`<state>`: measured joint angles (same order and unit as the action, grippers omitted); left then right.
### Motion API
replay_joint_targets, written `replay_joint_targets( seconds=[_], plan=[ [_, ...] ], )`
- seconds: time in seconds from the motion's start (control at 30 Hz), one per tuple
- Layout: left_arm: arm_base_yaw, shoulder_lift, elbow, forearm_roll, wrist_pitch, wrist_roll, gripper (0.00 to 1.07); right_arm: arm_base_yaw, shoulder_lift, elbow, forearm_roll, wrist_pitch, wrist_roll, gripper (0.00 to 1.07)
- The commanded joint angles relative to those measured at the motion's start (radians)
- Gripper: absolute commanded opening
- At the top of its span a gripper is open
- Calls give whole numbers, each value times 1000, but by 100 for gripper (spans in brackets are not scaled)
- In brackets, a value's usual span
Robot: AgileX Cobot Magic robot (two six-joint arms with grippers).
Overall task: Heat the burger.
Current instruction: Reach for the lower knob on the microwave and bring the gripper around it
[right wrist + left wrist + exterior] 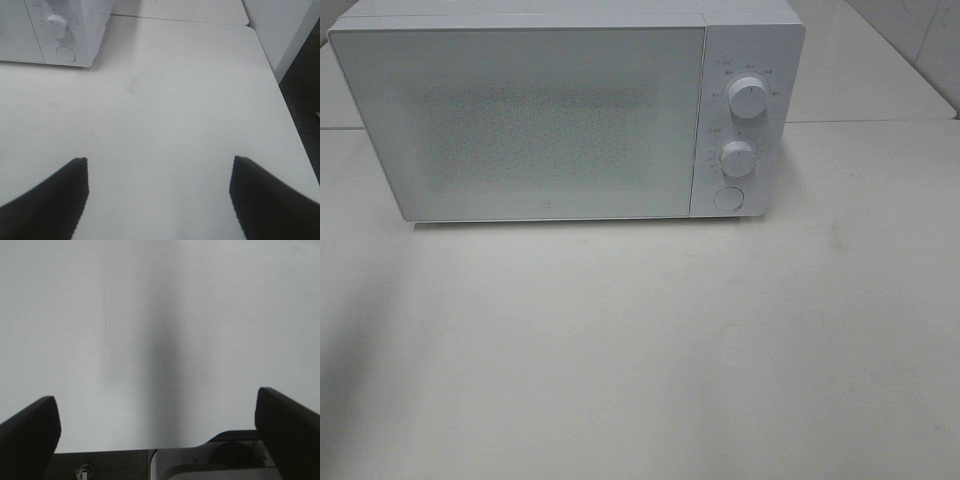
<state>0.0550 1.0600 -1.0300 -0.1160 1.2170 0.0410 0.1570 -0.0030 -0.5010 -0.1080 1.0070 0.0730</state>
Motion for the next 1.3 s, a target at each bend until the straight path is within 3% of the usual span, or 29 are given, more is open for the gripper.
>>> replay_joint_targets(
  seconds=[0.03,0.2,0.3,0.8,1.0,1.3],
  plan=[
    [3,-60,68,11,56,4,99,-5,-33,3,-6,-14,2,76],
    [3,-160,172,16,13,6,99,-5,-33,3,-6,-14,2,76],
    [3,-302,269,16,-34,17,99,-5,-33,3,-6,-14,2,76],
    [3,-704,466,17,-71,42,99,-5,-33,3,-6,-14,2,76],
    [3,-796,484,18,-116,42,99,-5,-33,3,-6,-14,2,76],
    [3,-1095,513,19,-143,38,98,-5,-32,3,-6,-14,2,76]
  ],
)
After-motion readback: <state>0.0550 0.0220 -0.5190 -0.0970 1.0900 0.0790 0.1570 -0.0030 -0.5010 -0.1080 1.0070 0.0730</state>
